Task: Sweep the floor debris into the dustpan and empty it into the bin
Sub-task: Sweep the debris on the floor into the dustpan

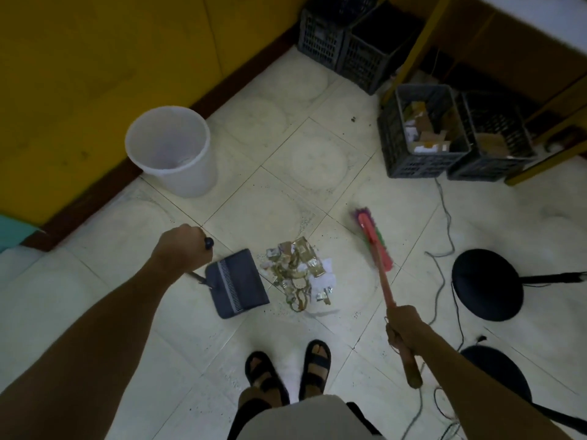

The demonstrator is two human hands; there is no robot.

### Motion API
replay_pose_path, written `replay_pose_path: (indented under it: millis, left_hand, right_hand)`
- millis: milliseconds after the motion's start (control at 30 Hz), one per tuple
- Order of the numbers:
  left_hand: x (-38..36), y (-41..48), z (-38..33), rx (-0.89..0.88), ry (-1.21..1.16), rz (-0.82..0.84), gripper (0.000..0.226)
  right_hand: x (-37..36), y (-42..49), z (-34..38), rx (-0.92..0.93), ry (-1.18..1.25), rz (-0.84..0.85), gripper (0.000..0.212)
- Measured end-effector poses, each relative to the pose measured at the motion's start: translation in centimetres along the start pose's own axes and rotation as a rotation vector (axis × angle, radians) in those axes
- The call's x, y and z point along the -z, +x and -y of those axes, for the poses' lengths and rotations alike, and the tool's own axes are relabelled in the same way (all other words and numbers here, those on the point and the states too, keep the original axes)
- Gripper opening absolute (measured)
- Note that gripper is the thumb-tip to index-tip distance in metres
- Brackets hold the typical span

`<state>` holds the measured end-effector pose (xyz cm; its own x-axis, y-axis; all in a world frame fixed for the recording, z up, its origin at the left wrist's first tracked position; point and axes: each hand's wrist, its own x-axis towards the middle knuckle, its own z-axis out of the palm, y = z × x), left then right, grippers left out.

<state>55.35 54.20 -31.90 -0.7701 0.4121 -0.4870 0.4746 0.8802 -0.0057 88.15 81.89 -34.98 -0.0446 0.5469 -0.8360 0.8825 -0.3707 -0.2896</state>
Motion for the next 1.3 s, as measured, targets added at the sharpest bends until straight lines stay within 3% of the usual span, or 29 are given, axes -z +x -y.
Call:
replay_pose_path:
  millis: [267, 500, 800, 933, 1100, 1300]
  left_hand:
    - [1.4, 1.9, -1.6, -0.159, 0.099, 0.045, 0.028]
    - [1.8, 3.8, 1.6, -0.218, 0.072, 0.056, 0.023]
    - [1.7, 4.9, 3.8, -0.307, 0.047, -0.003, 0.024]
    - [2.1, 5.3, 3.7, -0.307, 0.046, 0.016, 0.021]
    - [3.2, 5.6, 3.2, -0.284, 0.031, 0.037, 0.023]
    - [2.8, 4.2, 2.3, -0.192, -0.075, 0.088, 0.021]
  right_hand:
    - [-1.4, 0.6, -2.0, -0.196, 0.249, 0.149, 0.018]
    - [-10.5, -2.3, 1.6, -0.342, 0.480, 0.221, 0.012]
    - [-21.5, -4.6, 6.9, -0.274, 0.580, 0.316, 0.011]
    - [-22.3, -6.2, 7.1, -0.250, 0.620, 0.308, 0.015]
    - [-17.0, -7.6, 7.2, -0.141, 0.367, 0.150, 0.030]
    - [-12.4, -3.7, 7.2, -0.015, 0.093, 0.097, 0.013]
